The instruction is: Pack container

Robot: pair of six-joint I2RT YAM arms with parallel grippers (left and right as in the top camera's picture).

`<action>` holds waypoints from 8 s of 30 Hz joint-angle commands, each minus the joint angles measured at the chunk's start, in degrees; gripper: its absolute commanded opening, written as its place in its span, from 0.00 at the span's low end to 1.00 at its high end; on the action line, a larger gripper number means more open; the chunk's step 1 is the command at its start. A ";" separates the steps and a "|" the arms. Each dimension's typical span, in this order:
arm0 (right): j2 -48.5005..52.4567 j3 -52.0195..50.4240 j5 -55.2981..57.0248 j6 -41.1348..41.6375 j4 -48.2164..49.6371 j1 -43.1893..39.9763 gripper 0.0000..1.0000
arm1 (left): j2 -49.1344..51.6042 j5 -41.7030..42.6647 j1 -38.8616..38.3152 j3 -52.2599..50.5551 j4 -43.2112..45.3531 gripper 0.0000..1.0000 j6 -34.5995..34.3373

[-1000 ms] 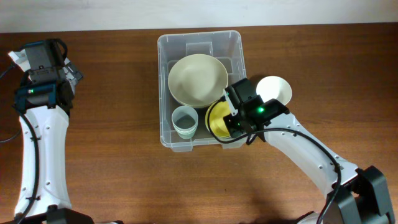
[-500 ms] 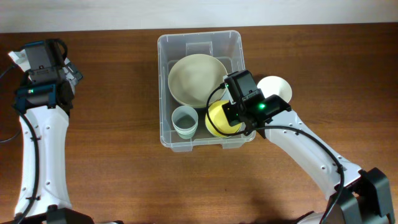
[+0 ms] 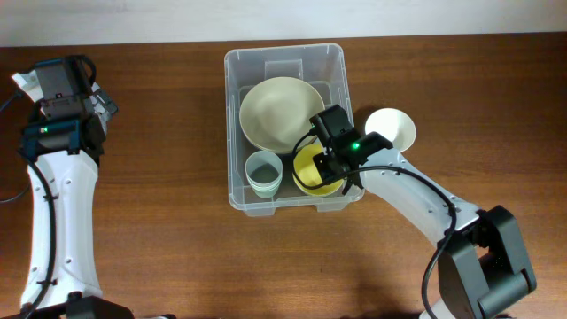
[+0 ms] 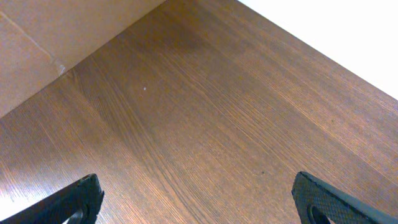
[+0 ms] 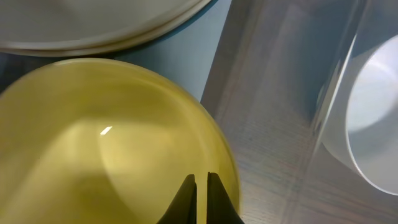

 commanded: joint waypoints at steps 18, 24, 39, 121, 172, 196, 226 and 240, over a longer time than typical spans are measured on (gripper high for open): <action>-0.26 24.98 10.19 9.79 -11.91 -6.05 0.04 | -0.13 -0.83 0.31 0.63 -0.07 0.99 0.48; -0.11 25.83 3.08 13.07 -11.82 -17.51 0.16 | -0.13 -0.83 0.28 0.63 -0.07 0.99 0.48; 12.13 25.46 -23.50 7.69 -10.14 -38.82 0.76 | -0.13 -0.83 0.31 0.63 -0.07 0.99 0.48; 1.81 23.41 -9.22 -0.55 -23.98 -4.57 0.05 | -0.13 -0.83 0.31 0.63 -0.07 0.99 0.48; -3.48 29.73 0.13 8.68 -18.67 -35.76 0.99 | -0.13 -0.83 0.31 0.63 -0.07 0.99 0.48; -3.48 29.75 0.11 8.68 -18.67 -35.76 0.99 | -0.13 -0.83 0.31 0.63 -0.07 0.99 0.48; -3.39 29.70 0.13 8.68 -18.67 -35.82 0.99 | -0.13 -0.83 0.31 0.63 -0.07 1.00 0.48; -27.47 29.24 -6.05 7.80 5.51 -33.46 0.99 | -0.13 -0.83 0.31 0.63 -0.07 1.00 0.48</action>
